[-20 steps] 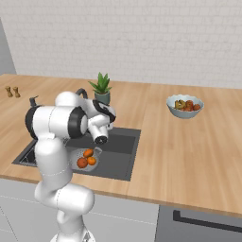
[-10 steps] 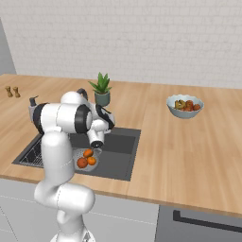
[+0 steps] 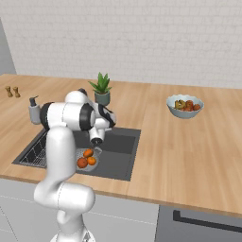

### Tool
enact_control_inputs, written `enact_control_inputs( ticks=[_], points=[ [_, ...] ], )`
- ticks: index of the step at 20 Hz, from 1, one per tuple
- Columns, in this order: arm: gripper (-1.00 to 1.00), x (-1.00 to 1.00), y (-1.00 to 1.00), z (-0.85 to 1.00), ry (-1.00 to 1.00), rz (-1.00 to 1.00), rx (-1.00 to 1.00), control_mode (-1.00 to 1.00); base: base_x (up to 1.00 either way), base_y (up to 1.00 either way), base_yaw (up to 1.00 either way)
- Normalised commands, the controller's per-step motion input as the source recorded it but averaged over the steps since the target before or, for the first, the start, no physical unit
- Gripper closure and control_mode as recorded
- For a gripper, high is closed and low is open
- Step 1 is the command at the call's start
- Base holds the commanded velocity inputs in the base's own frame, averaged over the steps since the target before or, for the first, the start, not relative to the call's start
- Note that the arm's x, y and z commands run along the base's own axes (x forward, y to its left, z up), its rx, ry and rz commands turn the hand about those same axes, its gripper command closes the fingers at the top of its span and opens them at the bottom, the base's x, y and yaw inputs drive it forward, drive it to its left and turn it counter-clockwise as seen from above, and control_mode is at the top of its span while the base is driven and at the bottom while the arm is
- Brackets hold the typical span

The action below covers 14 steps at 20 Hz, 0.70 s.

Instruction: Put the colander in the sink, put the orange, tangerine, orange in the colander, and turn on the sink faucet and pour water over the colander.

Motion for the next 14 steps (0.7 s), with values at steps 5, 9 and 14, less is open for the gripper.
enact_control_inputs(
  ticks=[5, 9, 14],
  points=[
    [-1.0, 0.45, 0.03, -0.11, 0.0, -0.06, 0.0, -1.0, 0.0, 0.0, 0.0],
    [-1.0, 0.41, 0.11, -0.18, 0.0, -0.07, 0.0, -1.0, 0.0, 0.0, 0.0],
    [-1.0, 0.41, 0.12, -0.19, 0.0, -0.08, 0.0, -1.0, 0.0, 0.0, 0.0]
  ],
)
